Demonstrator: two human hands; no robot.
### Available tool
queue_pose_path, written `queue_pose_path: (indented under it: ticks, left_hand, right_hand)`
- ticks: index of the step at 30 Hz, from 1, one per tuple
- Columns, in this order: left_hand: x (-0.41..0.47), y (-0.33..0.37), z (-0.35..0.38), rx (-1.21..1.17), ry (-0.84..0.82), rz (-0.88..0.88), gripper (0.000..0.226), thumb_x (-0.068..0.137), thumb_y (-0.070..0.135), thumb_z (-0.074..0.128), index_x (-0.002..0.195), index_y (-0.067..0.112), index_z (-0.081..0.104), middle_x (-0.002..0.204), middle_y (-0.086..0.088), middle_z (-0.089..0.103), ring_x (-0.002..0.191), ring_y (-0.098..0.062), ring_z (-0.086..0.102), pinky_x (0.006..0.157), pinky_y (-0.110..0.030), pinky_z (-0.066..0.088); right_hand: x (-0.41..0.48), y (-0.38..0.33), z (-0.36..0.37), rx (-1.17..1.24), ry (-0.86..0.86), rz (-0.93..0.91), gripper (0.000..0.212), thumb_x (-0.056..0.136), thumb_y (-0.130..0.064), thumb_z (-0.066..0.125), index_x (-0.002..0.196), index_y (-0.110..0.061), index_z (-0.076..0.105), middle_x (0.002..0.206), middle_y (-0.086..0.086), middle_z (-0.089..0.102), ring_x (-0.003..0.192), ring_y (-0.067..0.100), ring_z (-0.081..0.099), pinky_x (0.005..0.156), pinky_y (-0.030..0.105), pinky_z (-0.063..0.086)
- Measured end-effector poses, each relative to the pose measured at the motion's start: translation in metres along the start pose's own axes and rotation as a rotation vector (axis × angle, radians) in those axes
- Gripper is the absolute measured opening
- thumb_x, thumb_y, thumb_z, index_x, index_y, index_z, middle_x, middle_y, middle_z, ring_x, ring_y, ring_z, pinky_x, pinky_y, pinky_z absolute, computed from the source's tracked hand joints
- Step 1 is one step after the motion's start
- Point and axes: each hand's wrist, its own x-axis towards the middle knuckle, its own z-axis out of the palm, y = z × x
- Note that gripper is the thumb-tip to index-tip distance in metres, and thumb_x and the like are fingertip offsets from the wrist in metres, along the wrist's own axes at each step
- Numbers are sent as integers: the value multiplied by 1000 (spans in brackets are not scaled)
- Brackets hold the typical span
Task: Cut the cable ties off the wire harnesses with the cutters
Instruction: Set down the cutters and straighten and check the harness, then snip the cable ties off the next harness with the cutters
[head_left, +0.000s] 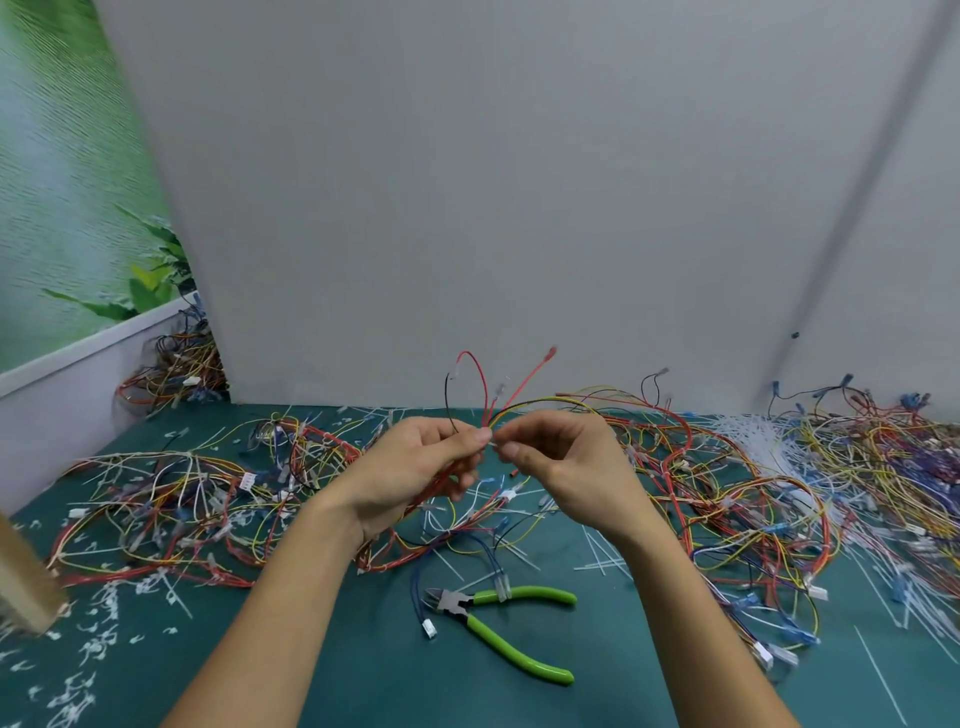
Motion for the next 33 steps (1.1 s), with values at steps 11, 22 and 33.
queue_pose_path:
  ticks: [11, 22, 33]
  left_hand:
    - [2, -5, 11, -189, -61, 30, 15, 98, 22, 57, 92, 9, 58, 80, -1, 52, 69, -13, 48, 57, -24, 39]
    - [2, 7, 3, -375, 154, 168, 10, 94, 21, 54, 91, 12, 51, 74, 2, 47, 62, -11, 43, 50, -23, 32]
    - [-7, 25, -34, -392, 611, 394, 26, 108, 24, 42, 83, 21, 46, 76, 6, 46, 52, -8, 33, 42, -20, 25]
  right_hand:
    - [0, 0, -4, -42, 6, -52, 25, 95, 3, 68, 89, -20, 76, 88, 0, 78, 87, 21, 72, 79, 32, 58]
    - [2, 14, -4, -69, -125, 166, 17, 96, -1, 69, 110, -10, 66, 85, 7, 73, 68, 14, 71, 73, 29, 60]
    - [-9, 46, 24, -907, -512, 533, 29, 79, -34, 86, 103, -20, 76, 106, 3, 75, 94, 21, 72, 79, 32, 58]
